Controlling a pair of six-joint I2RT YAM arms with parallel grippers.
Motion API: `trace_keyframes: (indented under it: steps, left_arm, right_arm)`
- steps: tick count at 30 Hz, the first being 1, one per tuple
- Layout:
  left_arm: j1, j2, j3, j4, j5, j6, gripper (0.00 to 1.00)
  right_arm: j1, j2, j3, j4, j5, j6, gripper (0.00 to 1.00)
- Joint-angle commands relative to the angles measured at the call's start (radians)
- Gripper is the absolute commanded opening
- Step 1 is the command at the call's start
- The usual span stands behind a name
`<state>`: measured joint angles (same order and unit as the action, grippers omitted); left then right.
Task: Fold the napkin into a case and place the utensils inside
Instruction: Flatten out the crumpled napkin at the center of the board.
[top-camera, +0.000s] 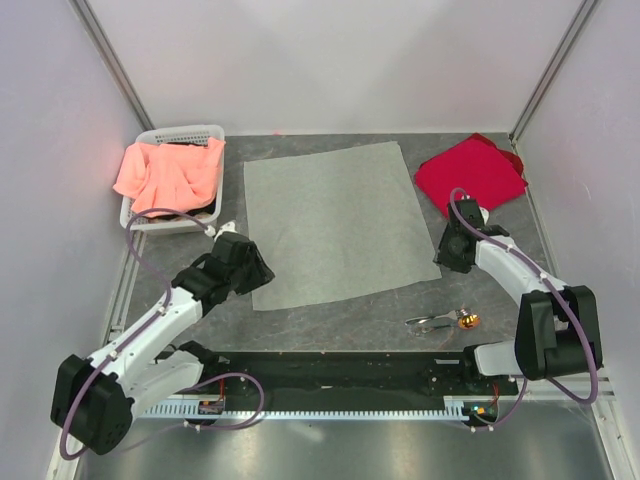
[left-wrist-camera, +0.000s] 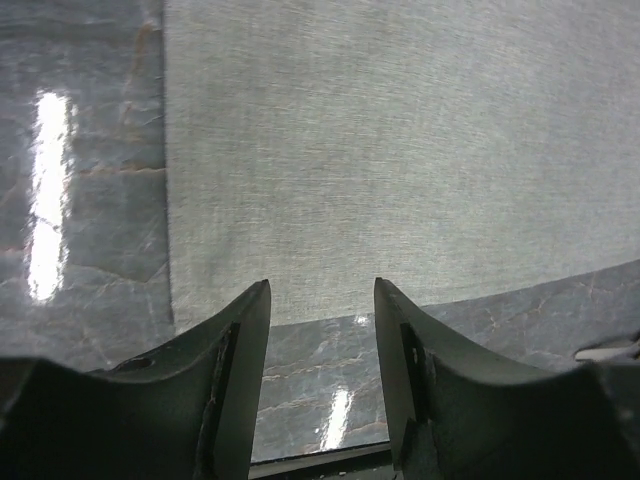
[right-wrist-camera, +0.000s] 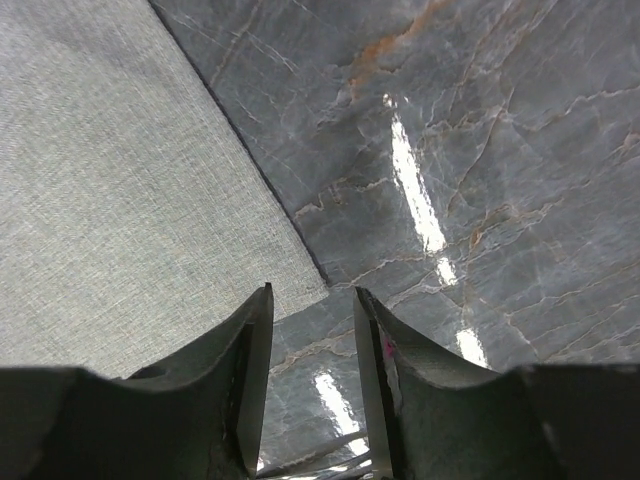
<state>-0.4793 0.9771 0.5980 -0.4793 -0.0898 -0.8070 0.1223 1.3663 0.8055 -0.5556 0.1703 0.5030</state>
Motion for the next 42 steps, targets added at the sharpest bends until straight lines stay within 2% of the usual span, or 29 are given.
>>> trace_keyframes:
  steps: [1, 5, 11, 21, 34, 37, 38, 42]
  left_arm:
    - [0.001, -0.04, 0.042, -0.157, -0.119, -0.115, 0.54]
    - [0.001, 0.007, 0.071, -0.234, -0.127, -0.185, 0.54]
    - [0.001, 0.038, 0.046, -0.245, -0.151, -0.236, 0.52]
    - [0.001, 0.101, 0.051, -0.265, -0.125, -0.262, 0.54]
    - [-0.001, 0.137, 0.071, -0.288, -0.12, -0.213, 0.55]
    - [-0.014, 0.14, 0.069, -0.288, -0.102, -0.227, 0.54]
    - [-0.024, 0.138, 0.066, -0.294, -0.11, -0.234, 0.53]
    - [-0.102, 0.144, 0.068, -0.337, -0.203, -0.308, 0.52]
  right_arm:
    - [0.002, 0.01, -0.023, 0.006, 0.009, 0.058, 0.45]
    - [0.014, 0.019, -0.038, 0.02, 0.014, 0.08, 0.44]
    - [0.03, 0.04, -0.06, 0.043, 0.021, 0.111, 0.44]
    - [0.071, 0.1, -0.043, 0.059, 0.051, 0.16, 0.42]
    - [0.071, 0.086, -0.06, 0.069, 0.074, 0.154, 0.39]
    - [0.071, 0.085, -0.074, 0.089, 0.061, 0.143, 0.25]
    - [0.071, 0.082, -0.077, 0.094, 0.052, 0.14, 0.18]
    - [0.071, 0.065, -0.086, 0.12, 0.002, 0.131, 0.07]
